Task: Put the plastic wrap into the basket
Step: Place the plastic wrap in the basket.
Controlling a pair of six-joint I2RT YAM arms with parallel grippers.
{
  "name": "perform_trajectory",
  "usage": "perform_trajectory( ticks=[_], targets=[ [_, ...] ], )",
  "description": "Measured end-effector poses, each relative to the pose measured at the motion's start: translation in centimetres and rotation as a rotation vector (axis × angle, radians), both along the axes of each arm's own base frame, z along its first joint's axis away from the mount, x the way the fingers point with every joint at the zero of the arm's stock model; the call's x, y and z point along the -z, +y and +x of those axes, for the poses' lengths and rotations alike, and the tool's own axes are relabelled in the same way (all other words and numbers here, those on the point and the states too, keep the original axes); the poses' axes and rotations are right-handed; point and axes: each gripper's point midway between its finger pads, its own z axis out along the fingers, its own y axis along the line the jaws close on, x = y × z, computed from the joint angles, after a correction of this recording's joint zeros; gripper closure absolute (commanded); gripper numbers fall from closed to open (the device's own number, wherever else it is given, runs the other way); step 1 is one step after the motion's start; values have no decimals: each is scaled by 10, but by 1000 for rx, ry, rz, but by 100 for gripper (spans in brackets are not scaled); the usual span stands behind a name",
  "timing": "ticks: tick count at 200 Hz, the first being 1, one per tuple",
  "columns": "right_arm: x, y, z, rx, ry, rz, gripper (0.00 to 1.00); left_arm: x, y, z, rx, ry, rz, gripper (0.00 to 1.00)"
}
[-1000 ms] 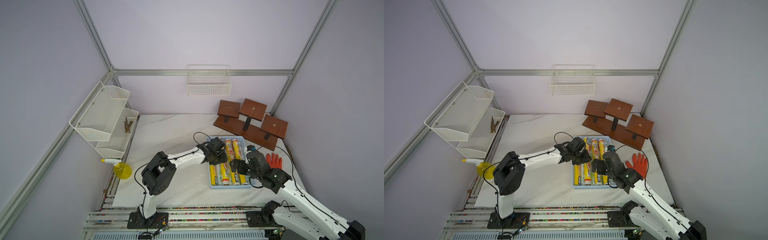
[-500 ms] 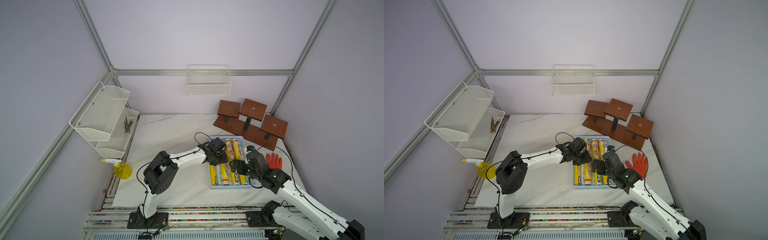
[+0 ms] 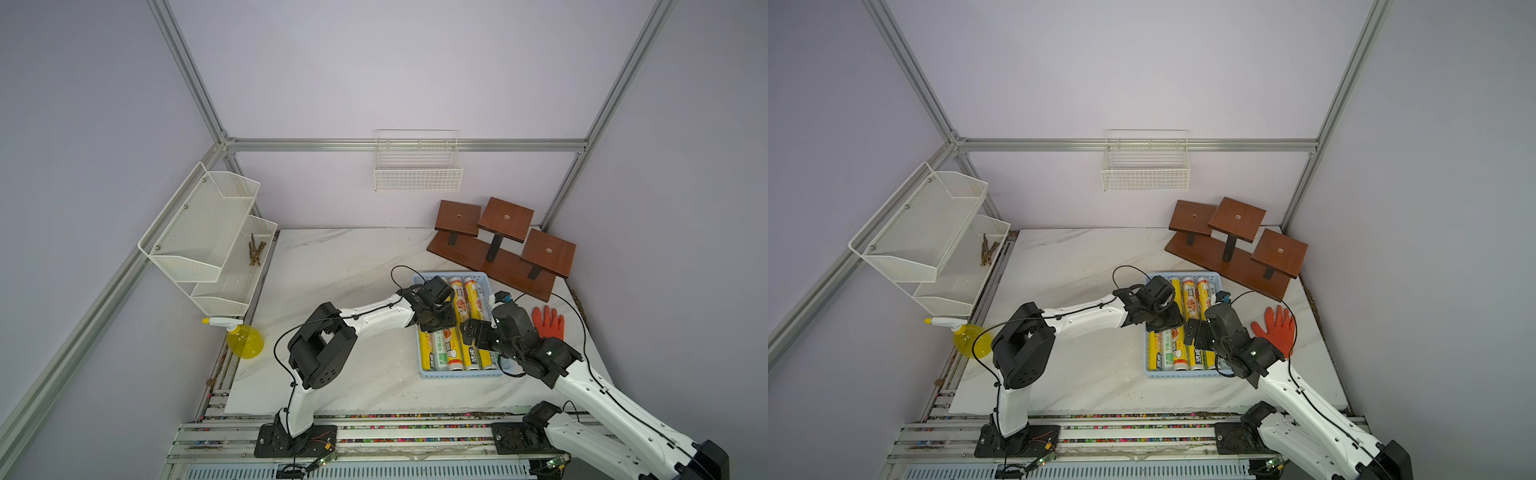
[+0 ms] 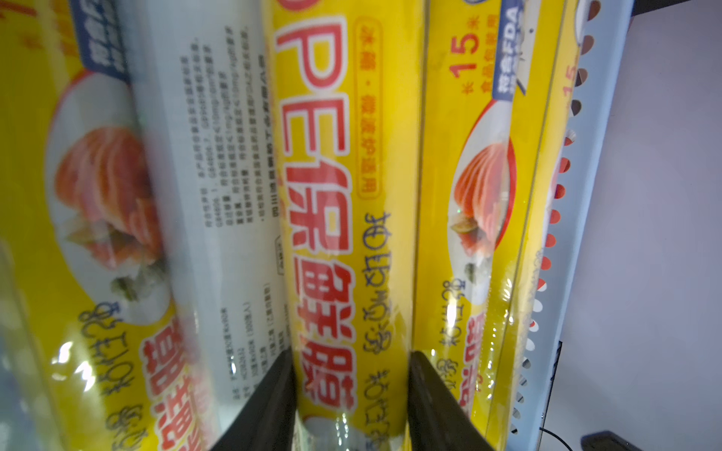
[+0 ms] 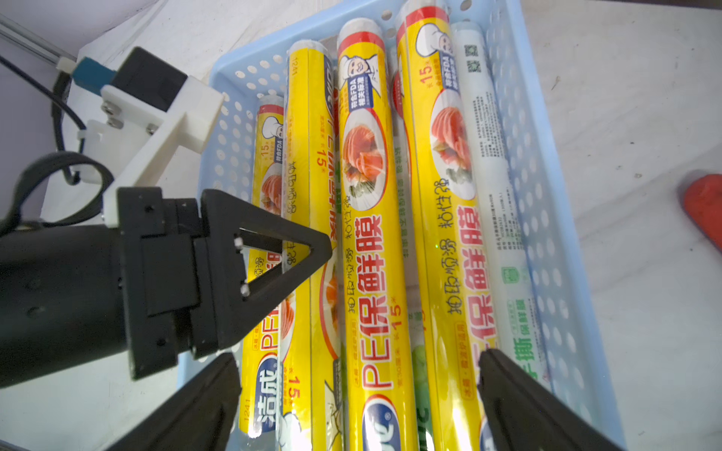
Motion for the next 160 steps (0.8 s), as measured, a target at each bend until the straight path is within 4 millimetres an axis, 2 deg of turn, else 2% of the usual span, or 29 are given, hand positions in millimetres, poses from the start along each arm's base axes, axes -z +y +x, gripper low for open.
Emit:
perform_trajectory(
  ticks=[48,111,137,160],
  targets=[
    [-12,-8,2,37,-51,-2,1,-2,7,0,15,-9,55,42],
    [-26,-29,6,127,-130,-49,1,-9,8,-2,43,-19,63,42],
    [-49,-45,6,184,-232,-56,0,-26,15,-2,59,-79,66,43],
    [-76,-65,7,263,-369,-71,0,-55,36,-3,45,-179,68,43]
  ],
)
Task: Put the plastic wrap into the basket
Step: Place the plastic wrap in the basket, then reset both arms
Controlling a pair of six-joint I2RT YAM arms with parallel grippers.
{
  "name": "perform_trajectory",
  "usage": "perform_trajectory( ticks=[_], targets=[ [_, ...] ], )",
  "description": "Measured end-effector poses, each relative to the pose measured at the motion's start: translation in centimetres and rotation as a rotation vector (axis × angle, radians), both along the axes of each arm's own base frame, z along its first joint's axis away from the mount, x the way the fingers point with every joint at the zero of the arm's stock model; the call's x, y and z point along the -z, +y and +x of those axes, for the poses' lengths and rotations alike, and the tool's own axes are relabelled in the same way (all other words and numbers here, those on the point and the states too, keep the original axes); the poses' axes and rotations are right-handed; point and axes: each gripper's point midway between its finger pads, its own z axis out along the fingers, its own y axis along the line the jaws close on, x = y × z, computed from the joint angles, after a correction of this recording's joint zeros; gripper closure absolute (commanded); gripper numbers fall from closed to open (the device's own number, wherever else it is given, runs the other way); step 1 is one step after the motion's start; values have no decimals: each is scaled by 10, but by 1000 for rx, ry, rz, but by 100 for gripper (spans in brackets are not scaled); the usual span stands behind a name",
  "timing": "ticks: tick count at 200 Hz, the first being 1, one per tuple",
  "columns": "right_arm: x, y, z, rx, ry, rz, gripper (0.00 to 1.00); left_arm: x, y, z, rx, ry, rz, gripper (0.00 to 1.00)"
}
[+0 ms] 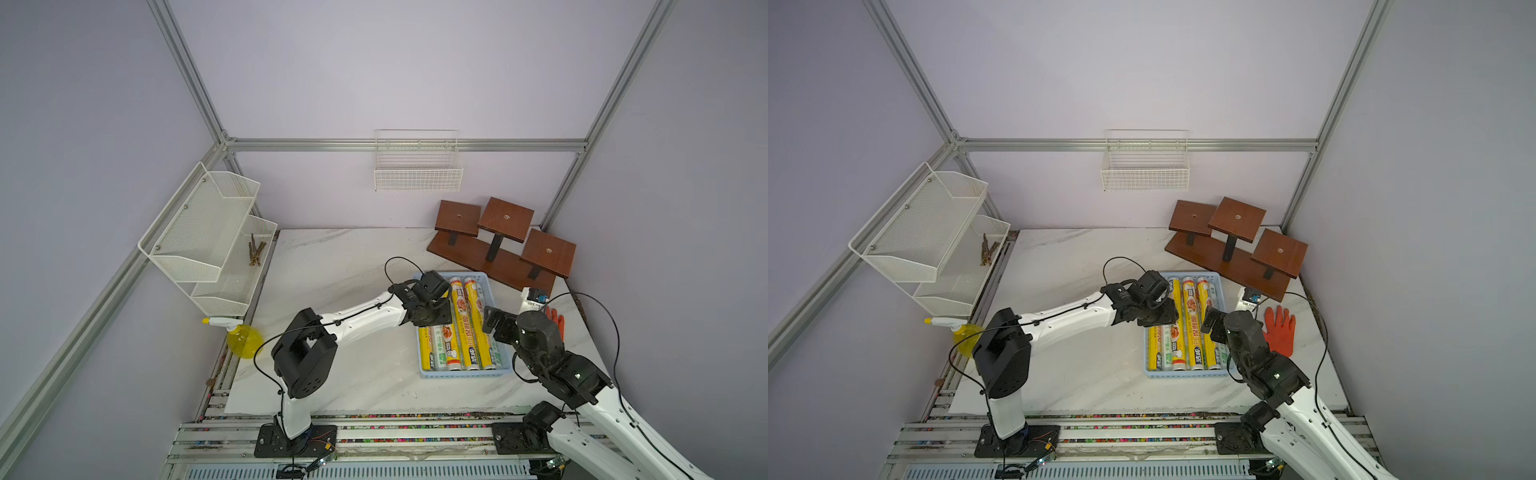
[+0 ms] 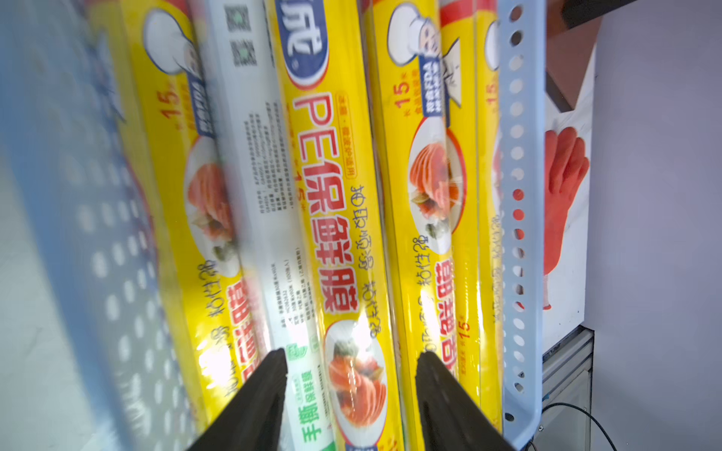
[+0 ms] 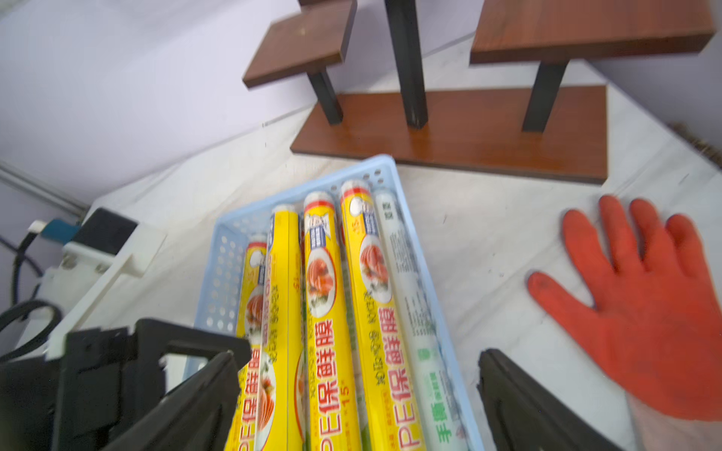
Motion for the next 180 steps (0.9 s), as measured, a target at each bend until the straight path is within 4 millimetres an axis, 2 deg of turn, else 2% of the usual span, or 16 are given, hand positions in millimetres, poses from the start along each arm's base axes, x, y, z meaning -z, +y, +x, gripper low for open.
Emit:
perform_trajectory(
  ticks=[34,59,84,95,104,121,142,149,180],
  targets=[
    [-18,-24,1,113,-138,-10,0,-47,40,-3,-43,-181,-2,40],
    [-30,-36,8,182,-217,-67,0,-63,75,-1,-97,-307,61,37],
    [-52,-50,16,264,-302,-177,0,-78,129,3,-169,-447,210,35],
    [-61,-57,20,304,-354,-220,0,-88,155,7,-218,-503,269,26],
    [-62,-62,23,338,-381,-249,0,-94,176,10,-265,-536,303,23],
    [-43,-74,33,388,-374,-306,0,-101,223,17,-369,-571,365,19],
    [-7,-90,47,415,-293,-363,0,-92,277,20,-481,-577,466,4],
    [4,-94,50,415,-264,-378,0,-86,290,19,-505,-572,496,0],
    [38,-107,62,415,-202,-393,0,-66,337,15,-601,-529,594,0]
  ],
)
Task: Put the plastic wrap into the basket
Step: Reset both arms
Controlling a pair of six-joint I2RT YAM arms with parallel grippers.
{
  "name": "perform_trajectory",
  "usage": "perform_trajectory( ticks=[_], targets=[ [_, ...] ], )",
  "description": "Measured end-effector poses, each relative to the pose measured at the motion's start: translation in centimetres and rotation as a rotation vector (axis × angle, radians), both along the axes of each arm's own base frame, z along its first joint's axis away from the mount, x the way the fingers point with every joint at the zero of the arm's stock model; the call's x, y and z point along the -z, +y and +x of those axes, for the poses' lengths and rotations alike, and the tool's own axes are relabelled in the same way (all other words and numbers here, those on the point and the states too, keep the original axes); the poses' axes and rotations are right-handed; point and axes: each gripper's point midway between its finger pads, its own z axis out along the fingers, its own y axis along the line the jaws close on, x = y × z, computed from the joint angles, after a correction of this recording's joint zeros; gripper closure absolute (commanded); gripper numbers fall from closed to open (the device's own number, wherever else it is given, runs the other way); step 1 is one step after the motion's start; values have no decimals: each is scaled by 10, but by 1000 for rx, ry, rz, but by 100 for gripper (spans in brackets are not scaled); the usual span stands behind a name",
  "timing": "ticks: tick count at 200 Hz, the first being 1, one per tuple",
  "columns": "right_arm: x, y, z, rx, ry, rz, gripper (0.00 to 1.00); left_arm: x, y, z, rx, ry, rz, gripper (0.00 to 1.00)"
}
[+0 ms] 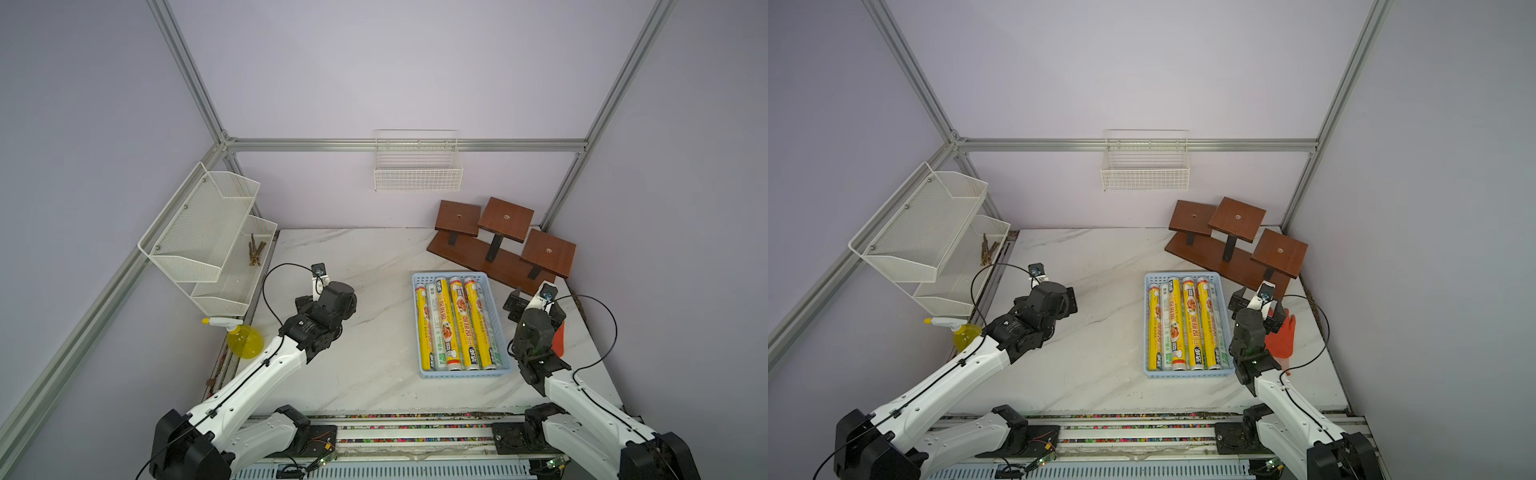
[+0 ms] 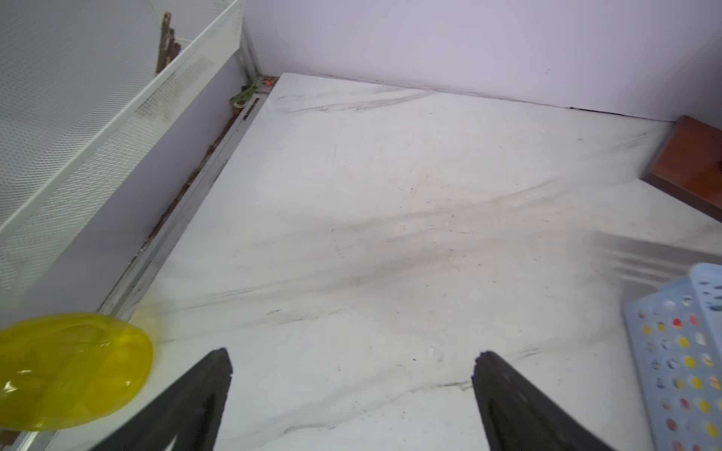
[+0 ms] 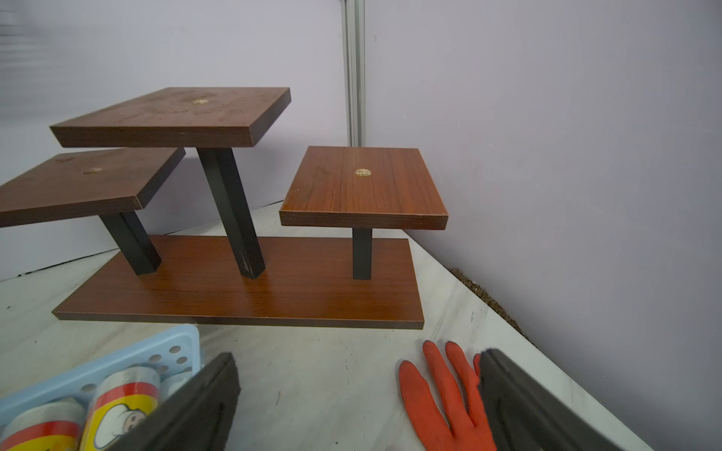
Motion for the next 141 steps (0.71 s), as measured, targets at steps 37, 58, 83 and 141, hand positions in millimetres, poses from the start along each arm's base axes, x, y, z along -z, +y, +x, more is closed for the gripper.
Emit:
perform_trajectory(
  ticks=[37,58,83,141],
  targets=[
    [19,-4,9,-52,-17,43,0,19,42,-6,-104,-15,105,0],
    [24,3,20,-98,-25,51,0,34,58,-7,-129,-11,154,0],
    [29,10,30,-143,-45,54,0,47,73,-2,-146,-19,209,0],
    [49,23,47,-219,-48,37,0,93,80,18,-85,-19,287,0]
  ],
)
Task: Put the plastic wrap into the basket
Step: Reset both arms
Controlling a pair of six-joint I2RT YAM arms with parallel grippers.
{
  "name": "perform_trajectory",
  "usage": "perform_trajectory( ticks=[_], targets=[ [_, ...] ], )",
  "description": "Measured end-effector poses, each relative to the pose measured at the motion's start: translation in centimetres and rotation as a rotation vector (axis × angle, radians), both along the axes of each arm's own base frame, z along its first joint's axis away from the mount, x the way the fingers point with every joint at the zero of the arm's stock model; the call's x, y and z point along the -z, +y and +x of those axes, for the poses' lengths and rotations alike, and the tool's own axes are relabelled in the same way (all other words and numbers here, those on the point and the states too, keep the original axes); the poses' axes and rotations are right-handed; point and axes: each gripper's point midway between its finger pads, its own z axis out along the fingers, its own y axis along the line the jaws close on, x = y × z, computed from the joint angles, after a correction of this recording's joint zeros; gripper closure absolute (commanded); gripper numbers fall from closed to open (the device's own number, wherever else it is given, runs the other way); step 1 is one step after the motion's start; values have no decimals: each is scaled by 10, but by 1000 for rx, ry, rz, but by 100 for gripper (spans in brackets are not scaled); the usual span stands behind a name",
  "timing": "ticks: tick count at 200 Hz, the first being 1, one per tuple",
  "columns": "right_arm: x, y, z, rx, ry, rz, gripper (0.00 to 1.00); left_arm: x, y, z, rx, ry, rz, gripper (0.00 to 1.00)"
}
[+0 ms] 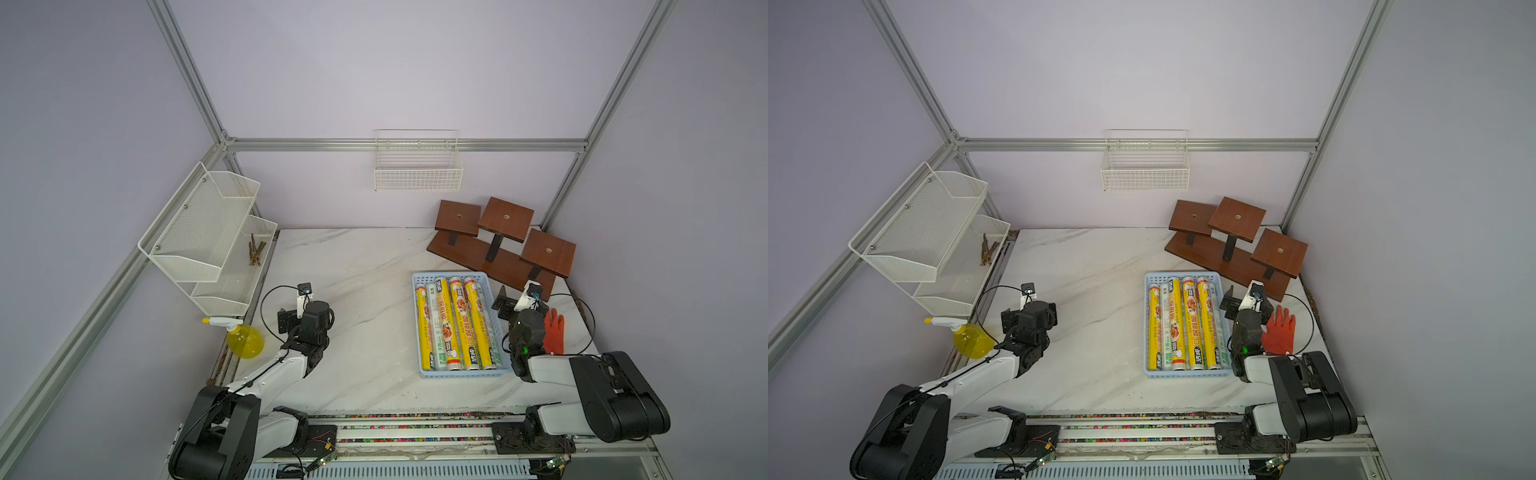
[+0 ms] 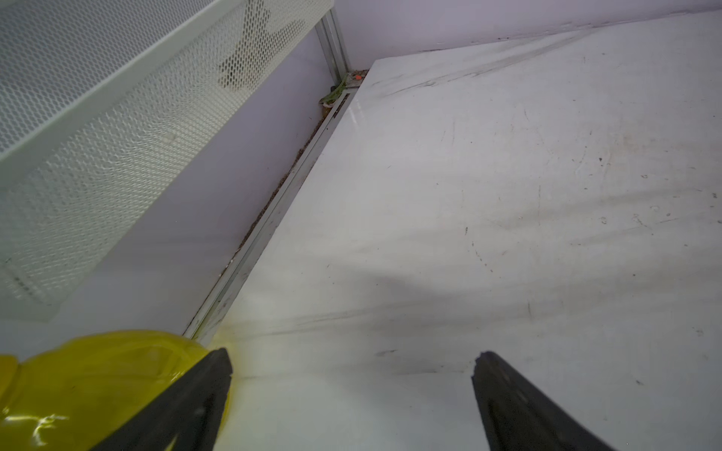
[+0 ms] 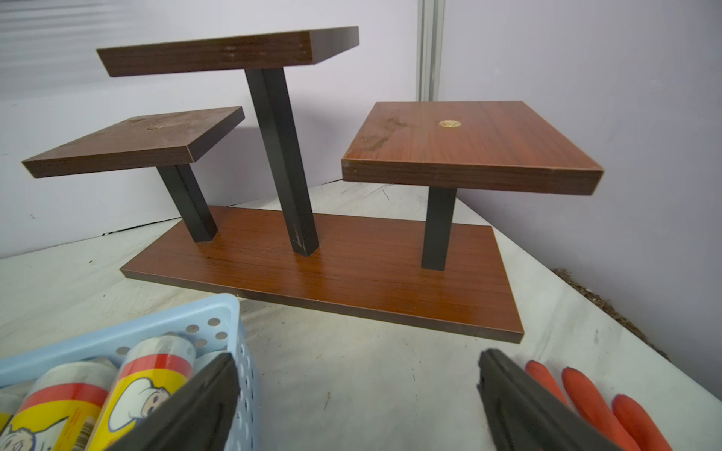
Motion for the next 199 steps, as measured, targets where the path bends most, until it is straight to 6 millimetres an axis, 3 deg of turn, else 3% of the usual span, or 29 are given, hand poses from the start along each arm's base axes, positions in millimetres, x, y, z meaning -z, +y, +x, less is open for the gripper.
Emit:
perform_trajectory(
  ticks=[42,78,102,117,151,199],
  targets=[
    [22,1,-4,-12,2,-5,0,4,2,16,60,-94,-35,0],
    [11,0,1,-2,-36,-1,0,0,2,34,116,-157,-61,0],
    [5,0,7,2,-45,0,0,15,-2,47,161,-149,-61,0],
    [3,0,11,5,-47,0,0,23,-2,47,173,-124,-69,0],
    [6,0,14,5,-28,-2,0,22,13,51,139,-168,-88,0],
    [7,1,16,0,-16,-6,0,24,13,52,145,-168,-113,0]
  ],
)
